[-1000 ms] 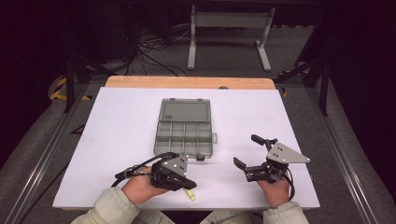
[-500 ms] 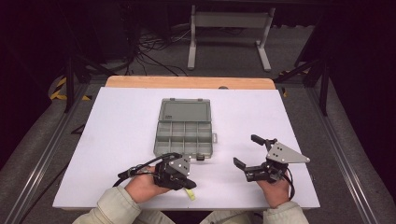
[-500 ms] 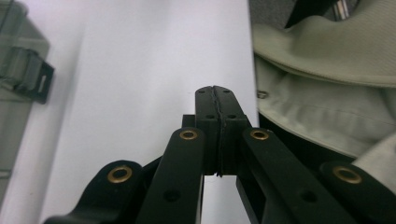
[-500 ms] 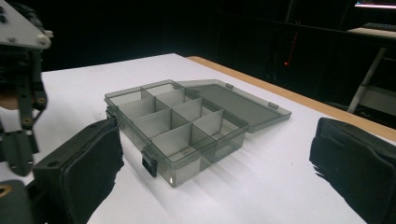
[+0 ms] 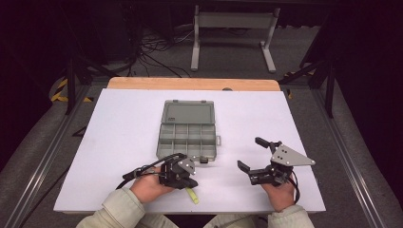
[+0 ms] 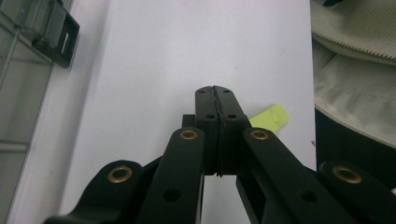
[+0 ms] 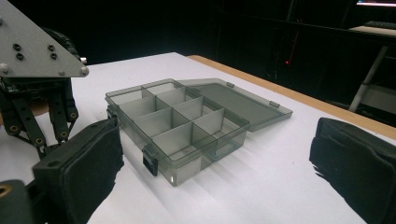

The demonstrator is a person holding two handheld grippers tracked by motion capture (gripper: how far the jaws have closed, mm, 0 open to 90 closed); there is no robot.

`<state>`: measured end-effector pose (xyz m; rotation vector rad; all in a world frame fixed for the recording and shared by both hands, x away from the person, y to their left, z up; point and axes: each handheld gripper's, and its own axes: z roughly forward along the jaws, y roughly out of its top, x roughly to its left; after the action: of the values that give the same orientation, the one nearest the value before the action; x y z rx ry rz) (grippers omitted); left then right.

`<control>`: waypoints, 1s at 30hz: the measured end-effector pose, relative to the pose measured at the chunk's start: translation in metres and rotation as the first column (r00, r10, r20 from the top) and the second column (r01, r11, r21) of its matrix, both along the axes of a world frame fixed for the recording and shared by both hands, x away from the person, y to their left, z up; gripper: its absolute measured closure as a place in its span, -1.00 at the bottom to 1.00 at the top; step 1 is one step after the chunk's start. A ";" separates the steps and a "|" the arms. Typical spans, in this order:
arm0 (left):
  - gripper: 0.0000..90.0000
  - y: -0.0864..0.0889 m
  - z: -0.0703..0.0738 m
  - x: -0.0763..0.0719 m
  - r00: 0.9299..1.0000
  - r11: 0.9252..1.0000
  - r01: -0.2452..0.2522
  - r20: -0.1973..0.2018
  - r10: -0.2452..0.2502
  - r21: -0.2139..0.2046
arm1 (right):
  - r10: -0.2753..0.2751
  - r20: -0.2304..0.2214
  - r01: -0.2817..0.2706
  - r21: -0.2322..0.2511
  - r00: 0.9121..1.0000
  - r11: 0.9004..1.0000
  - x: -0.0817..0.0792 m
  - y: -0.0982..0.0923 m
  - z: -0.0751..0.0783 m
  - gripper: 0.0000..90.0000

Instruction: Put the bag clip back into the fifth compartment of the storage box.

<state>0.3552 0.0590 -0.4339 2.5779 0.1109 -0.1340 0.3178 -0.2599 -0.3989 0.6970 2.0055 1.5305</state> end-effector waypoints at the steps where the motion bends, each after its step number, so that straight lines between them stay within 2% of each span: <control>1: 1.00 0.001 0.000 0.000 1.000 1.000 -0.003 0.003 0.003 0.004 | 0.000 0.000 0.000 0.001 1.000 1.000 0.000 0.000 0.000 -0.95; 8: 1.00 0.009 0.000 -0.002 1.000 0.999 -0.019 -0.011 0.019 0.036 | 0.001 0.002 -0.001 0.002 1.000 1.000 0.000 0.000 0.000 -0.95; 21: 0.99 0.012 0.001 -0.011 0.999 0.995 0.030 -0.033 -0.027 0.092 | 0.002 0.002 -0.002 0.003 1.000 1.000 0.000 0.000 0.000 -0.95; 30: 1.00 0.015 0.002 -0.014 0.998 0.995 0.041 -0.048 -0.037 0.090 | 0.002 0.000 -0.002 0.005 1.000 1.000 0.000 0.001 0.000 -0.95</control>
<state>0.3409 0.0741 -0.4321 2.6694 0.0854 -0.2079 0.3179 -0.2591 -0.3988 0.6971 2.0044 1.5368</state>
